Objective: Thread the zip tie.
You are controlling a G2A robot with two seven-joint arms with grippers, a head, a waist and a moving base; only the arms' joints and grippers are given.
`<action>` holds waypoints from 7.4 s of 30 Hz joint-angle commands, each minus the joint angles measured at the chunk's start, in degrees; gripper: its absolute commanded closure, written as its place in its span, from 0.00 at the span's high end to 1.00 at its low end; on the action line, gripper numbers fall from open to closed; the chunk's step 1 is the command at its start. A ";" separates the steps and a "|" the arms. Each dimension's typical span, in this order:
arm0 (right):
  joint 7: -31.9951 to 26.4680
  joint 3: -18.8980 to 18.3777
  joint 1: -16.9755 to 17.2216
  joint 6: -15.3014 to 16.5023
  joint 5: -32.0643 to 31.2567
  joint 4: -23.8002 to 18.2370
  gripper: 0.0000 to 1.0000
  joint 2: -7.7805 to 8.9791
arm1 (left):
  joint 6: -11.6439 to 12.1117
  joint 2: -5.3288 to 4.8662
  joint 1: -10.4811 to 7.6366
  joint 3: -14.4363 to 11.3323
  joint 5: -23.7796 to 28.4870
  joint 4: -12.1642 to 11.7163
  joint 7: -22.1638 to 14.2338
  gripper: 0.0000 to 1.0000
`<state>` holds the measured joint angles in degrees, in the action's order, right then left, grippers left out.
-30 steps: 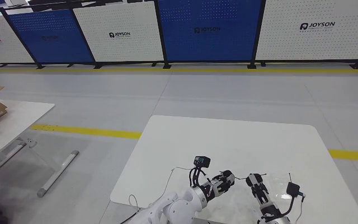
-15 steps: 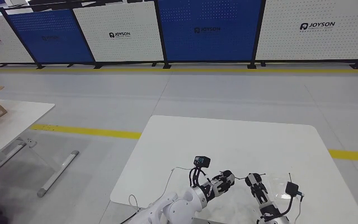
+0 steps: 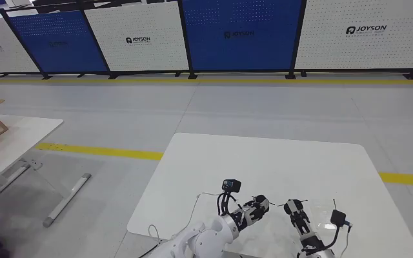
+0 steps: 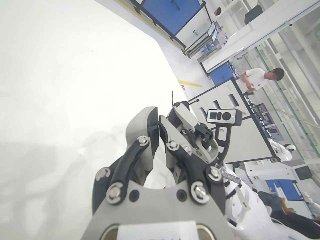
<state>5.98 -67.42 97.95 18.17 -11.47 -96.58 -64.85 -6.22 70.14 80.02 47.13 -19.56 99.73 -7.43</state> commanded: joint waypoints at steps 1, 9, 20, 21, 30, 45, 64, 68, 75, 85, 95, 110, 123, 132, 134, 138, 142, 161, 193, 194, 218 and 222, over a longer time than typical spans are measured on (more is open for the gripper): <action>0.00 0.00 0.00 0.00 0.00 0.00 0.00 0.00 | 0.00 0.00 0.00 0.00 0.00 0.00 0.00 0.00; -0.17 -0.31 -0.07 -0.12 0.12 -0.11 0.00 -0.35 | -0.80 0.34 -0.31 -0.37 1.10 -0.80 -0.14 0.00; -0.17 -0.31 -0.07 -0.12 0.12 -0.11 0.00 -0.35 | -0.91 0.58 -0.62 -0.51 2.21 -1.14 0.15 0.00; -0.17 -0.31 -0.07 -0.12 0.12 -0.11 0.00 -0.35 | -0.91 0.58 -0.62 -0.51 2.21 -1.14 0.15 0.00; -0.44 0.05 -0.71 -1.62 -0.18 0.80 0.00 -0.92 | -0.91 0.58 -0.62 -0.51 2.21 -1.14 0.15 0.00; -1.71 -1.07 -0.05 0.16 0.74 0.95 0.00 -1.43 | -0.91 0.58 -0.62 -0.51 2.21 -1.14 0.15 0.00; -2.18 -1.39 -0.27 0.08 -0.17 1.34 0.00 -2.22 | -0.91 0.58 -0.62 -0.51 2.21 -1.14 0.15 0.00; -2.26 -1.66 -0.02 0.10 -0.24 1.25 0.00 -2.34 | -0.91 0.58 -0.62 -0.51 2.21 -1.14 0.15 0.00; -2.90 -1.42 -0.45 -0.46 -0.70 1.43 0.00 -2.64 | -0.91 0.58 -0.62 -0.51 2.21 -1.14 0.15 0.00; -3.34 -1.57 -0.54 -0.54 -1.18 1.57 0.00 -2.98 | -0.91 0.58 -0.62 -0.51 2.21 -1.14 0.15 0.00; -1.48 -0.40 -1.49 1.31 -1.88 3.45 0.00 -3.61 | -0.91 0.58 -0.62 -0.51 2.21 -1.14 0.15 0.00; -0.66 -1.40 0.17 1.31 -2.41 1.83 0.00 -3.41 | -0.91 0.58 -0.62 -0.51 2.21 -1.14 0.15 0.00; -1.71 -2.44 0.75 1.31 -1.33 1.29 0.00 -3.08 | -0.91 0.58 -0.62 -0.51 2.21 -1.14 0.15 0.00; -2.04 -1.98 0.07 1.31 -1.29 1.91 0.00 -3.16 | -0.91 0.58 -0.62 -0.51 2.21 -1.14 0.15 0.00; -2.13 -1.86 -0.05 1.31 -1.42 2.02 0.00 -3.18 | -0.91 0.58 -0.62 -0.51 2.21 -1.14 0.15 0.00; -2.22 -1.67 -0.26 1.31 -1.69 2.29 0.00 -3.23 | -0.91 0.58 -0.62 -0.51 2.21 -1.14 0.15 0.00; -2.29 -1.61 -0.32 1.31 -1.77 2.44 0.00 -3.26 | -0.91 0.58 -0.62 -0.51 2.21 -1.14 0.15 0.00; -2.03 -1.45 -0.58 1.31 -1.67 2.55 0.00 -3.40 | -0.91 0.58 -0.62 -0.51 2.21 -1.14 0.15 0.00; -3.21 -0.54 -1.49 1.31 -2.57 3.49 0.00 -3.65 | -0.91 0.58 -0.62 -0.51 2.21 -1.14 0.15 0.00; -3.27 -0.48 -1.59 1.31 -2.57 3.59 0.00 -3.68 | -0.91 0.58 -0.62 -0.51 2.21 -1.14 0.15 0.00; -6.56 -2.16 -0.69 1.31 2.54 0.73 0.00 -2.84 | 6.54 1.11 0.04 1.65 14.65 -3.42 -1.13 0.00; -7.61 -2.70 -0.48 1.31 4.28 0.40 0.00 -2.63 | 6.75 1.13 0.08 1.75 14.93 -3.49 -1.30 0.00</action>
<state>-1.38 -70.03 97.45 19.48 -7.63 -96.09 -67.52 0.48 71.26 80.10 48.87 -4.69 96.25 -8.70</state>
